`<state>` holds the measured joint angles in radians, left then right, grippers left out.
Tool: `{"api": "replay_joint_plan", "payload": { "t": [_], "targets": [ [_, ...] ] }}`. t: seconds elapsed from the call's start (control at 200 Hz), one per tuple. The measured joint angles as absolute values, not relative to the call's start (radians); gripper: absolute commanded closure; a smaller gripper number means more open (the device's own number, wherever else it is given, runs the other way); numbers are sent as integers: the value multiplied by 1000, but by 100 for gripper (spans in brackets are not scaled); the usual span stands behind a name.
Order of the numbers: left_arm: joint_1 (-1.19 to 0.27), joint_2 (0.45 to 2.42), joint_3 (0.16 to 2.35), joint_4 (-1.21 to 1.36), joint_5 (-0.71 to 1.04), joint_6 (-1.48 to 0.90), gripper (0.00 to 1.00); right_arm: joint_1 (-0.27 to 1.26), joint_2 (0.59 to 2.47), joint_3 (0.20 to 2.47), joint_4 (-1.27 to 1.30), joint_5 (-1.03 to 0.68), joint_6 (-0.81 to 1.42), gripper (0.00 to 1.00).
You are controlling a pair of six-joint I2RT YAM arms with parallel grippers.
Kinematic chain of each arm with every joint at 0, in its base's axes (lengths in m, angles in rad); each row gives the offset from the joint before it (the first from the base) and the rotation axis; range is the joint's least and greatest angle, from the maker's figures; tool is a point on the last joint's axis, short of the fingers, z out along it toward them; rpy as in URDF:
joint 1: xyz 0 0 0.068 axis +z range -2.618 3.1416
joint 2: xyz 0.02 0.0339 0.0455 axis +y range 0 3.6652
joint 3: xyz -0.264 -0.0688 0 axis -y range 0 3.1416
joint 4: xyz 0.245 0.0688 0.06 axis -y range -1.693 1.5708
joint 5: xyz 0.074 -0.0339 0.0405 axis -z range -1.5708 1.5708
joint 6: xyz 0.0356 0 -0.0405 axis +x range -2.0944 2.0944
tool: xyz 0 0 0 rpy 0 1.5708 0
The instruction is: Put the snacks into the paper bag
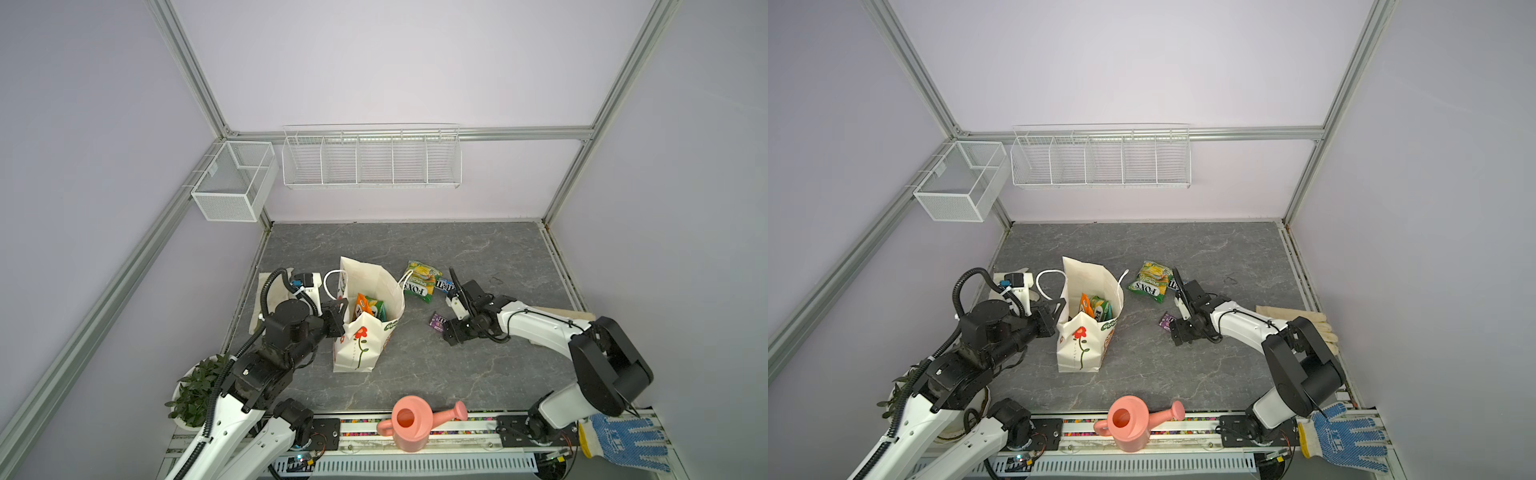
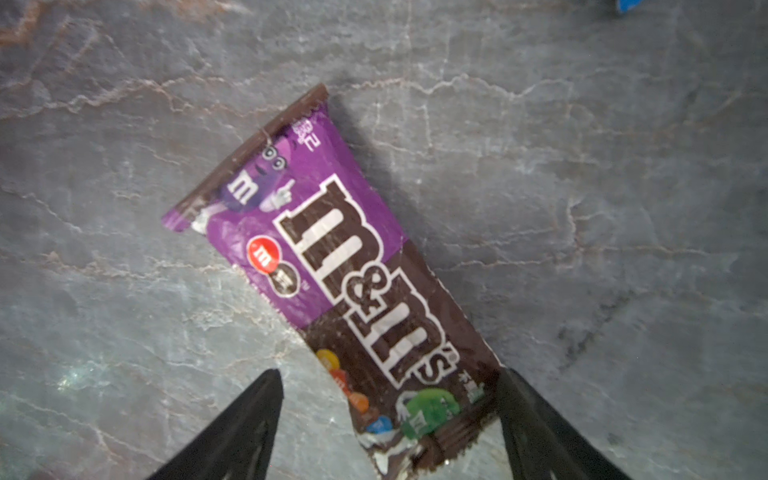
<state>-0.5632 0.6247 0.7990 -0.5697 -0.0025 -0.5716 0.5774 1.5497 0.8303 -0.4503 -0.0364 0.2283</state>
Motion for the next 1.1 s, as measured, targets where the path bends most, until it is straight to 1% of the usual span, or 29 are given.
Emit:
{"api": "replay_joint_plan", "payload": {
  "t": [0.295, 0.8, 0.935, 1.1],
  "targets": [
    [-563, 626, 787, -550, -1, -572, 100, 577, 1552, 830, -451, -26, 229, 20],
    [-563, 624, 781, -550, -1, -572, 100, 578, 1570, 833, -451, 28, 236, 15],
    [-563, 623, 781, -551, -1, -572, 100, 582, 1587, 850, -458, 44, 236, 15],
    [-563, 615, 781, -551, -1, -572, 100, 593, 1604, 864, -459, 56, 233, 18]
  ]
}}
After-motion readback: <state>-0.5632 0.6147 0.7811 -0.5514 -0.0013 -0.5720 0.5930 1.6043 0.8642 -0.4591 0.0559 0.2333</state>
